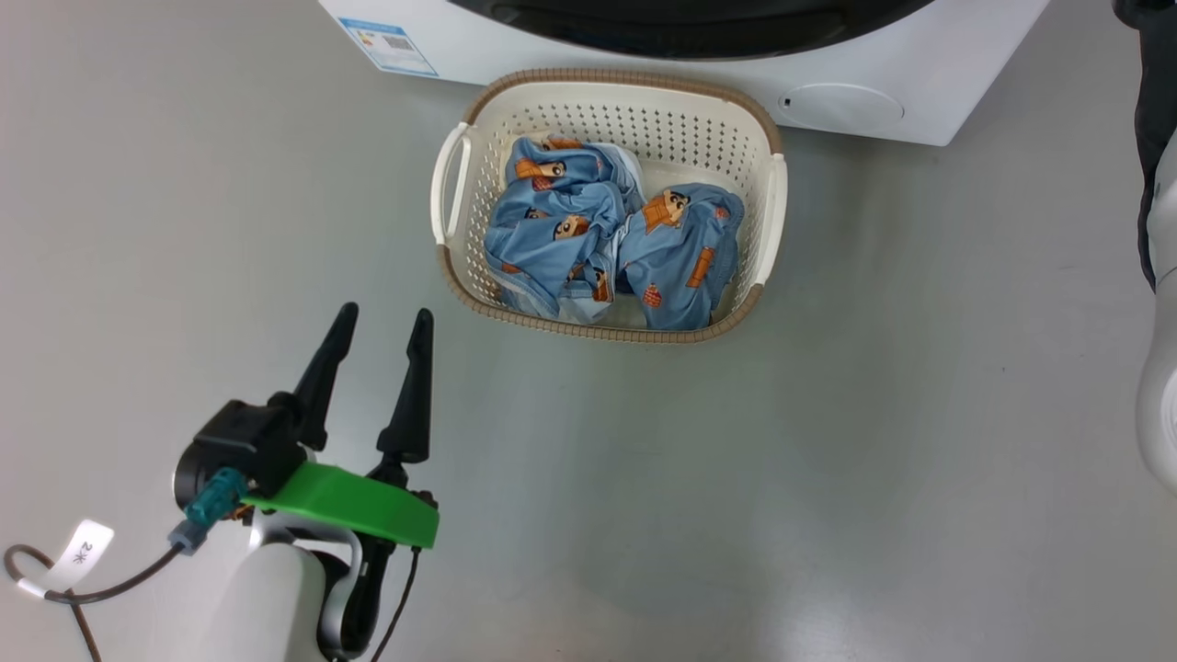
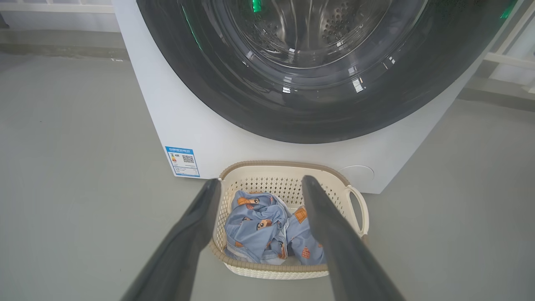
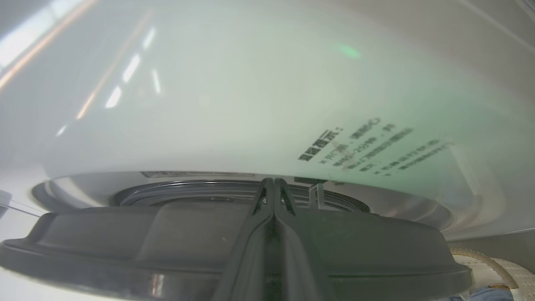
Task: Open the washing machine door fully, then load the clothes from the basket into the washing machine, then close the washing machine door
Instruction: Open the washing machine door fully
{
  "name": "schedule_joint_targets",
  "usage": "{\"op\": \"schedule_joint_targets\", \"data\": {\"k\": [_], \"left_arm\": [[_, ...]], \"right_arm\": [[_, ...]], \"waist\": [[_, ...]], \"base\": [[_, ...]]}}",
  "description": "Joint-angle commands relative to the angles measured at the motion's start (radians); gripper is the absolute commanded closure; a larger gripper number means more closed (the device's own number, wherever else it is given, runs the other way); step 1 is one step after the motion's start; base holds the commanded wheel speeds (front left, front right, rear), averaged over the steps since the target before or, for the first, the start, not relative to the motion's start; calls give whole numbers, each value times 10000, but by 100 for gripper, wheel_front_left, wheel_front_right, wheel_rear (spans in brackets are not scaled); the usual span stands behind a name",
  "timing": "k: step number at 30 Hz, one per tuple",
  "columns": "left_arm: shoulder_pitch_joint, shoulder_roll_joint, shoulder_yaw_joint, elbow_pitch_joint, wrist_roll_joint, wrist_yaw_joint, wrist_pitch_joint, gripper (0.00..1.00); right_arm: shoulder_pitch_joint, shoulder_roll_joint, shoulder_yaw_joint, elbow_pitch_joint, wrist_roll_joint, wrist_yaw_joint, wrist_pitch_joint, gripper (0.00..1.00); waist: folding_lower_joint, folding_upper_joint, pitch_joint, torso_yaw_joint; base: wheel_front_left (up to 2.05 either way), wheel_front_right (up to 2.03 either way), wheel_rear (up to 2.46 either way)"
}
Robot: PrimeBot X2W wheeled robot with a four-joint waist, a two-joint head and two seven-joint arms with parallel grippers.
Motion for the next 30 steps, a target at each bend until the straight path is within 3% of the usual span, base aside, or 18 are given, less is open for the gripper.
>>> {"op": "schedule_joint_targets", "data": {"k": [1, 15, 30], "left_arm": [[20, 264, 293, -234, -55, 76, -65, 0], [61, 264, 414, -314, 10, 23, -65, 0], [66, 264, 532, -445, 161, 12, -65, 0]], "right_arm": [[-361, 396, 70, -67, -142, 17, 237, 100], [-187, 396, -177, -88, -456, 17, 1388, 100], [342, 396, 277, -439, 110, 17, 3123, 100]], "waist": [[0, -1, -29, -8], [0, -1, -53, 17], [0, -1, -248, -132]], "base": [[0, 0, 0], [0, 0, 0], [0, 0, 0]]}}
